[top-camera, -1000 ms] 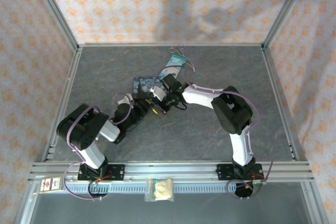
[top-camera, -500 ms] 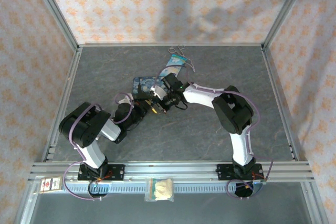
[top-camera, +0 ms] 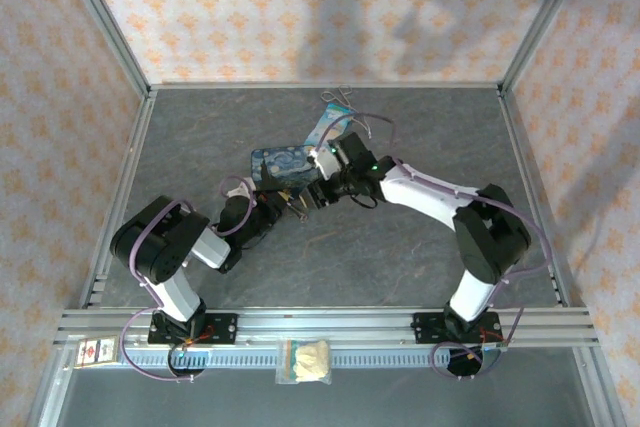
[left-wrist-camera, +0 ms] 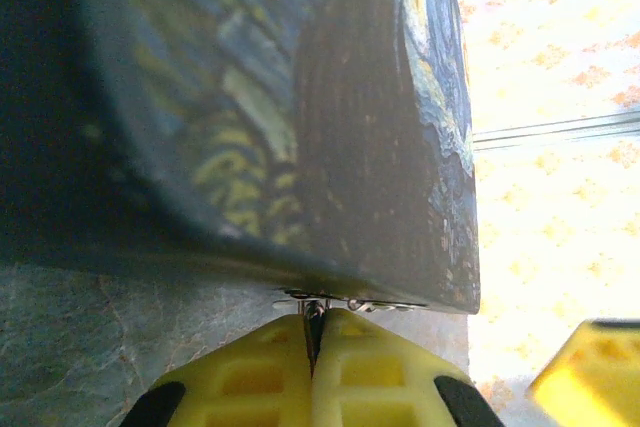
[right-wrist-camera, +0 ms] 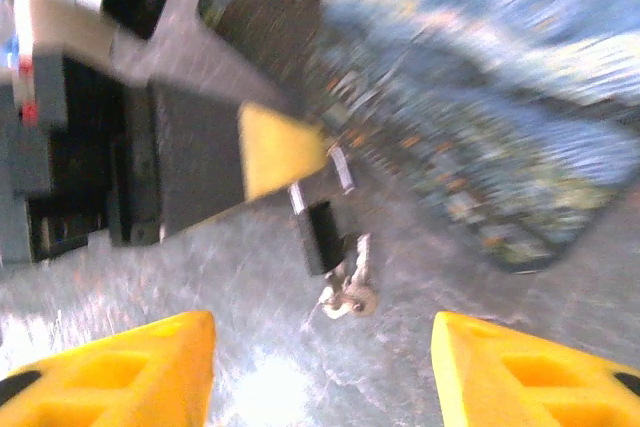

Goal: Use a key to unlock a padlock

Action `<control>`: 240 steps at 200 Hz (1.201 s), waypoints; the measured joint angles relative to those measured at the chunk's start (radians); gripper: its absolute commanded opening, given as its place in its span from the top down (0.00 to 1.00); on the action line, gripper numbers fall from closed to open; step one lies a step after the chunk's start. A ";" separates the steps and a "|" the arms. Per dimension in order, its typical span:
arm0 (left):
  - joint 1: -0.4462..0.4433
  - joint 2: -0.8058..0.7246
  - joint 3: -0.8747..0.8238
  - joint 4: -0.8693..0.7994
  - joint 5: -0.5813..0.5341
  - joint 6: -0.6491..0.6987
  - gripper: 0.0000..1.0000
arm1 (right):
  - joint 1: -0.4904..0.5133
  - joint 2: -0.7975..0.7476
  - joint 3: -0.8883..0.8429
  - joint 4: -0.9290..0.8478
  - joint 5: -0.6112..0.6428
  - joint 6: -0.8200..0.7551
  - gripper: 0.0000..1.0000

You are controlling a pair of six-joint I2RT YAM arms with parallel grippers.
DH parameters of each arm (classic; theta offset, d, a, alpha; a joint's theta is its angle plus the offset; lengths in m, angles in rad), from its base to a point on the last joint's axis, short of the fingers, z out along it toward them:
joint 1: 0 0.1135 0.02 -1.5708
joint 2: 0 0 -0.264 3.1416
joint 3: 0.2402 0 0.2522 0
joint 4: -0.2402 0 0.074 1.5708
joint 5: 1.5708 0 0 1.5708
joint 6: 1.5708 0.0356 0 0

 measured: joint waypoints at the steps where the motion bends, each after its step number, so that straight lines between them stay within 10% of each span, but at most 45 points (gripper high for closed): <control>1: 0.000 -0.001 0.000 -0.002 0.000 0.001 1.00 | -0.002 -0.001 0.000 0.005 0.005 0.011 0.40; 60: 0.000 -0.072 0.000 -0.103 -0.027 0.052 1.00 | -0.038 0.109 0.074 0.148 0.217 0.330 0.40; 240: 0.000 0.001 -0.094 0.132 -0.190 -0.145 1.00 | -0.005 0.207 -0.124 0.587 0.304 0.777 0.54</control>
